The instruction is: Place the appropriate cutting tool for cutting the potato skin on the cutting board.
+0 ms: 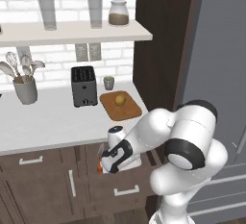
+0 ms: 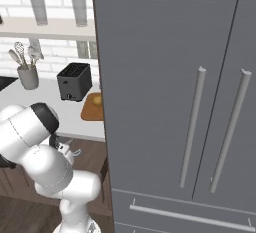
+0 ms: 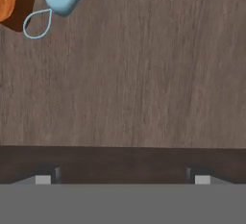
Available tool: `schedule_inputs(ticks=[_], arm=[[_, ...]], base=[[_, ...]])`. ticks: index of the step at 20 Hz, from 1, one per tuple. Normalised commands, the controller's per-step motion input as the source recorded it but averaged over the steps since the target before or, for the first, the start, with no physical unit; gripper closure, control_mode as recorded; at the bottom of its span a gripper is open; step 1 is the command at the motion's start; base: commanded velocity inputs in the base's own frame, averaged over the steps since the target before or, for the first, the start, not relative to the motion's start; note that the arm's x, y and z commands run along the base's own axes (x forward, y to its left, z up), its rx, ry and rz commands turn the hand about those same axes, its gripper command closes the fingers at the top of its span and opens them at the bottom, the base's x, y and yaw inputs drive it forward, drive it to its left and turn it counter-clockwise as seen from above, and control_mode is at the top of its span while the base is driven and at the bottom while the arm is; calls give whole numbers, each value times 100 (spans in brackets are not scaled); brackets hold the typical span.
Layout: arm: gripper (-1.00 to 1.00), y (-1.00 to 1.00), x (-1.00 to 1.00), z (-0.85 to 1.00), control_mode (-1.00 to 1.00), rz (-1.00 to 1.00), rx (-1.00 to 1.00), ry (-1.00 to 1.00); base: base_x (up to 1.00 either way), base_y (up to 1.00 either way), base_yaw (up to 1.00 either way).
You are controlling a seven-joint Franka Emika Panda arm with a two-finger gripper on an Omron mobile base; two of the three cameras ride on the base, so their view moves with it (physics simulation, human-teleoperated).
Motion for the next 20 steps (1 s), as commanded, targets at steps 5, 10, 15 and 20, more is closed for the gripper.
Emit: schedule_inputs(ticks=[5,10,15,20], arm=[[-100,0,-29,-8,-100,0,0,9],[-100,0,-52,-5,-100,0,0,7],[-100,1,-68,-2,-100,0,0,3],[-100,0,5,9,-100,-4,0,-1]], base=[[0,0,0],[0,0,0],[0,0,0],[0,0,0]])
